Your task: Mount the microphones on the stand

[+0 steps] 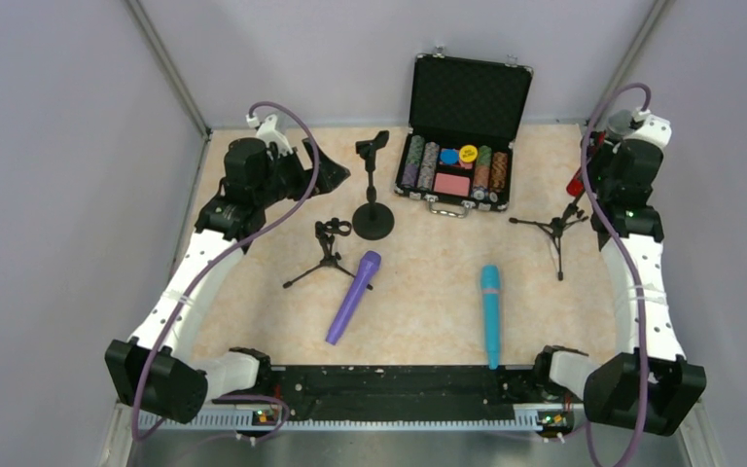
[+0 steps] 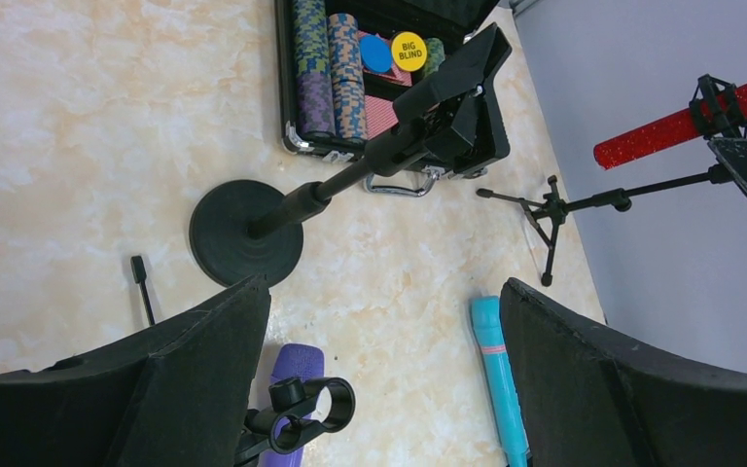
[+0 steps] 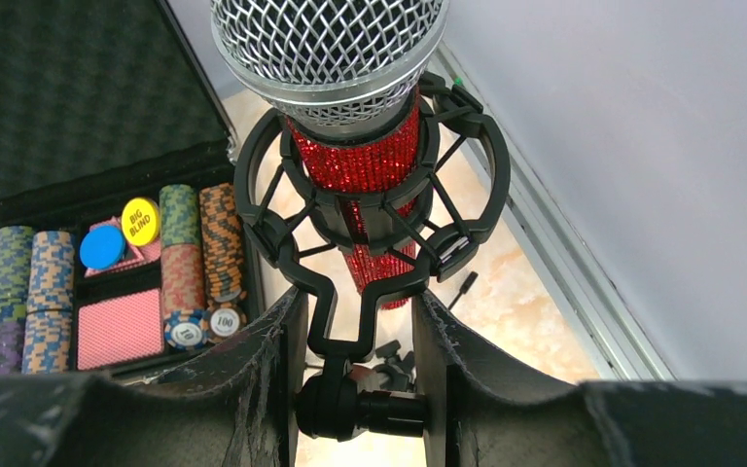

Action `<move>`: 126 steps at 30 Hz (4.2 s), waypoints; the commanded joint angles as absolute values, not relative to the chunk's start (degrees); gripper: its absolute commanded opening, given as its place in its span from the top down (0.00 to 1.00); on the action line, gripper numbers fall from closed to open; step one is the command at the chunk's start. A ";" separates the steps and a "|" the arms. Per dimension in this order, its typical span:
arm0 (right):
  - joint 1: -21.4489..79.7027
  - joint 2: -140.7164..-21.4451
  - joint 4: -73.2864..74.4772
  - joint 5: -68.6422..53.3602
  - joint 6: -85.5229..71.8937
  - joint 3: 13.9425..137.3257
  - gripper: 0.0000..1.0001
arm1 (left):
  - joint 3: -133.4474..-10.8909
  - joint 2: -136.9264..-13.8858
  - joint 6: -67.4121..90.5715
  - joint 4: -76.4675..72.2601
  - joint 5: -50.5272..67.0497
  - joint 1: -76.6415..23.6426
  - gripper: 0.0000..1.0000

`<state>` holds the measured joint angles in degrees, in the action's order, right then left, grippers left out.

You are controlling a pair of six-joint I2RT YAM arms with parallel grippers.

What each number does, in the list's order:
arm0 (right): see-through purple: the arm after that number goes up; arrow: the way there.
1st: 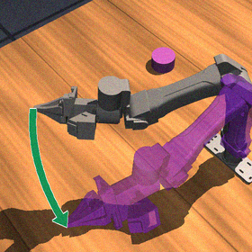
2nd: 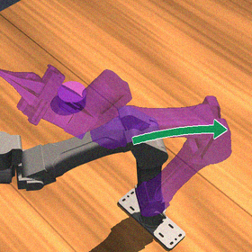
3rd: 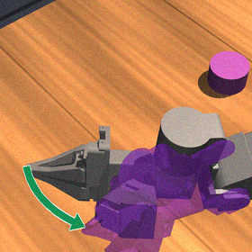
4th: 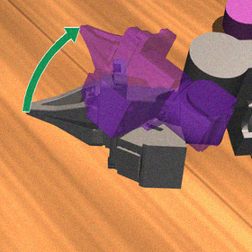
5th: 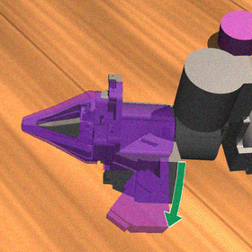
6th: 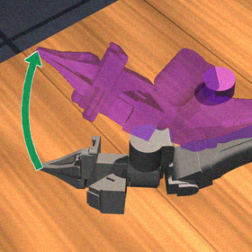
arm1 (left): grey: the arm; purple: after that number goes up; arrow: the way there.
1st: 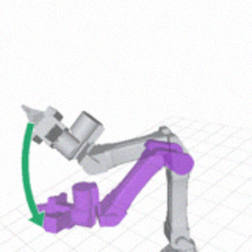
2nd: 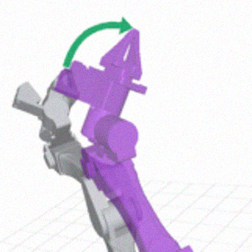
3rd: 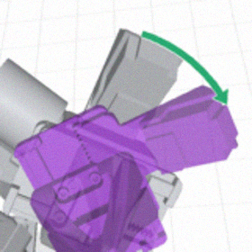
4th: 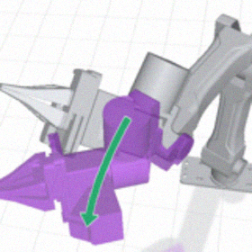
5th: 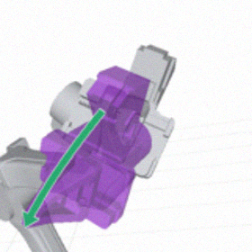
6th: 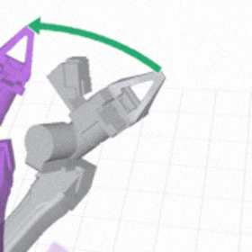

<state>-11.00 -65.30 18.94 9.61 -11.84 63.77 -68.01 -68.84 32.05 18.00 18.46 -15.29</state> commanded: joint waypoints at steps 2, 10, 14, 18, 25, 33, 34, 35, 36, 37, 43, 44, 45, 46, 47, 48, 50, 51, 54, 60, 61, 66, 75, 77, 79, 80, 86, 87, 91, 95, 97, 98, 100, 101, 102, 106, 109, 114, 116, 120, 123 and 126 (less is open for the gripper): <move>-11.10 -65.18 20.13 9.58 -13.35 56.86 1.00 | -67.25 -66.57 32.69 14.70 19.59 -14.94 0.09; -11.10 -66.05 17.29 12.25 -13.98 51.48 1.00 | -66.57 -65.83 32.70 14.44 19.73 -14.94 0.09; -11.12 -66.23 16.36 12.79 -14.43 49.58 1.00 | -66.49 -65.73 32.70 14.49 19.85 -14.94 0.09; -11.11 -65.51 15.94 13.57 -14.34 48.66 1.00 | -66.47 -65.39 32.62 14.50 19.82 -14.94 0.09; -11.09 -63.97 16.03 11.71 -14.07 49.30 0.76 | -66.27 -64.95 32.78 14.37 19.97 -14.94 0.09; -11.12 -62.71 19.13 9.41 -14.79 51.58 0.16 | -65.98 -64.76 32.76 14.34 19.95 -14.94 0.09; -11.15 -62.47 19.42 9.33 -14.90 51.78 0.11 | -65.96 -64.84 32.78 14.33 19.98 -14.94 0.09; -11.16 -62.18 19.76 9.31 -14.91 51.92 0.06 | -65.96 -64.90 32.78 14.28 20.08 -14.94 0.09; -11.16 -61.92 20.04 9.25 -14.99 52.08 0.03 | -66.02 -64.93 32.86 14.24 20.13 -14.99 0.09; -11.12 -61.76 20.49 9.53 -15.19 52.28 0.01 | -66.07 -65.01 32.91 14.12 20.17 -14.95 0.09; -11.15 -62.94 27.23 8.30 -16.31 57.05 0.01 | -66.22 -65.30 32.91 13.94 20.19 -14.94 0.09; -11.16 -62.74 28.01 8.07 -16.39 57.76 0.01 | -66.26 -65.30 32.96 13.99 20.15 -14.96 0.09; -11.14 -62.35 28.72 7.93 -16.42 58.28 0.01 | -66.22 -65.32 32.91 14.10 20.15 -14.94 0.09; -11.12 -61.86 29.13 7.81 -16.29 58.89 0.01 | -66.26 -65.23 32.89 14.14 20.01 -14.92 0.09; -11.07 -61.36 29.85 7.91 -16.12 59.64 0.01 | -66.26 -65.22 32.85 14.18 19.96 -14.94 0.09; -11.08 -61.01 30.63 8.01 -15.97 61.06 0.01 | -66.27 -65.19 32.78 14.28 19.95 -14.94 0.09; -11.11 -60.61 32.37 7.88 -15.68 63.66 0.01 | -66.26 -65.37 32.74 14.36 20.00 -14.94 0.09; -11.16 -60.50 33.40 7.58 -15.56 65.11 0.01 | -66.27 -65.34 32.73 14.36 20.11 -14.94 0.09; -11.09 -59.83 35.24 7.00 -15.36 69.22 0.01 | -66.36 -65.37 32.61 14.65 20.08 -14.94 0.09; -11.15 -58.38 36.27 3.69 -15.39 75.51 0.01 | -66.22 -64.99 32.43 15.27 19.78 -14.92 0.09; -11.09 -58.41 36.38 2.70 -15.51 76.25 0.01 | -66.19 -64.99 32.39 15.36 19.75 -14.92 0.09; -11.11 -59.90 37.18 -4.67 -16.68 78.52 0.01 | -65.54 -64.95 32.90 15.45 20.34 -14.95 0.09; -7.99 -63.51 36.49 -11.92 -18.73 77.65 0.01 | -64.41 -64.68 32.13 17.52 19.82 -14.95 0.09; -5.57 -64.29 36.39 -11.45 -18.57 77.53 0.01 | -64.23 -64.61 31.71 18.24 19.60 -14.94 0.09; -3.17 -65.22 36.30 -11.63 -18.17 77.59 0.01 | -64.03 -64.47 31.16 19.03 19.31 -14.94 0.09; -2.07 -65.80 36.30 -11.79 -18.14 77.42 0.01 | -63.92 -64.43 30.93 19.37 19.13 -14.94 0.09; 5.02 -69.10 35.10 -12.66 -17.92 75.40 0.01 | -63.21 -63.55 29.24 22.49 17.27 -14.94 0.09; 6.22 -69.56 34.72 -12.72 -18.01 74.87 0.01 | -63.01 -63.29 29.07 22.77 16.97 -14.94 0.09; 11.46 -71.14 32.24 -13.58 -18.32 72.11 0.01 | -62.02 -62.14 28.47 23.87 15.80 -14.94 0.10; 15.90 -72.80 30.77 -13.65 -18.56 69.75 0.01 | -61.08 -61.11 27.31 25.26 15.01 -14.94 0.10; 18.10 -73.67 29.73 -13.92 -18.76 68.45 0.01 | -60.39 -60.47 26.41 25.74 14.73 -14.94 0.10; 19.19 -74.00 29.07 -14.03 -18.99 67.67 0.01 | -60.10 -60.21 25.94 26.18 14.50 -14.90 0.10; 21.21 -74.75 27.77 -14.30 -19.60 66.06 0.01 | -59.59 -59.67 25.09 26.97 14.04 -14.94 0.10; 22.12 -75.16 27.02 -14.65 -19.98 65.31 0.01 | -59.47 -59.35 24.65 27.49 13.88 -14.94 0.10; 22.97 -75.53 26.36 -14.94 -20.36 64.42 0.01 | -59.38 -58.94 24.04 27.81 13.92 -14.94 0.10; 25.75 -76.96 24.50 -15.09 -21.40 61.81 0.01 | -58.29 -56.56 21.85 28.21 14.88 -14.95 0.10; 26.28 -77.58 23.23 -15.91 -21.65 60.10 0.01 | -57.84 -54.16 21.53 29.47 14.61 -14.99 0.11; 26.28 -77.70 22.31 -16.32 -21.36 58.79 0.01 | -57.56 -51.61 20.75 34.81 17.48 -15.03 0.13; 26.35 -77.76 21.84 -16.59 -21.31 58.31 0.01 | -56.64 -50.63 20.96 36.58 18.95 -15.02 0.14; 26.35 -78.09 21.11 -17.22 -21.48 57.46 0.01 | -53.14 -47.95 22.01 38.54 22.18 -15.03 0.17; 26.31 -78.18 20.60 -17.44 -21.68 56.85 0.01 | -50.67 -46.26 23.05 38.58 25.63 -15.11 0.20; 26.28 -78.00 20.36 -17.73 -22.19 56.47 0.01 | -48.99 -45.42 24.08 38.63 28.33 -15.20 0.21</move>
<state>25.71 -78.17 22.94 -16.69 -21.28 56.66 -50.65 -47.11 22.76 38.63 22.79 -15.29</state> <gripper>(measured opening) 0.990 0.800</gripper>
